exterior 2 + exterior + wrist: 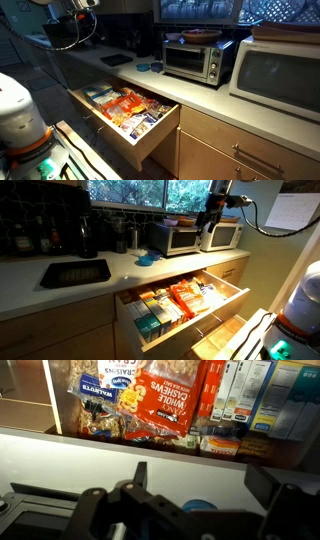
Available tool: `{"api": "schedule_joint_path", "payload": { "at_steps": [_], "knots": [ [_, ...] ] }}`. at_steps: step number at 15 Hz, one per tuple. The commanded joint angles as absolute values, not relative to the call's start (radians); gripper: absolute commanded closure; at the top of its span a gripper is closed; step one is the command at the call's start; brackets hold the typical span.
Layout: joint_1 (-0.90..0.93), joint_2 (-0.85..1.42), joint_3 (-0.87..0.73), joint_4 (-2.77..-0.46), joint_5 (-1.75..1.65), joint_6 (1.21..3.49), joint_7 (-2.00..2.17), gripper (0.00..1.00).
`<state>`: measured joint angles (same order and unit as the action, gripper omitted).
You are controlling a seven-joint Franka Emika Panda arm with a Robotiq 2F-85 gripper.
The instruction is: Move a white box from the drawer to the countertop
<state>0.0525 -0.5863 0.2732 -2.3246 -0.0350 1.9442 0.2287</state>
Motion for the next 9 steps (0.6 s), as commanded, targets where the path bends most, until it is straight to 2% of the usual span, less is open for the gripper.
{"api": "schedule_joint_path", "payload": {
  "at_steps": [1,9],
  "knots": [
    [0.075,-0.582,0.256,-2.322,-0.048,1.942,0.239,0.00],
    [0.063,-0.568,0.266,-2.320,-0.063,1.952,0.261,0.00]
  ]
}}
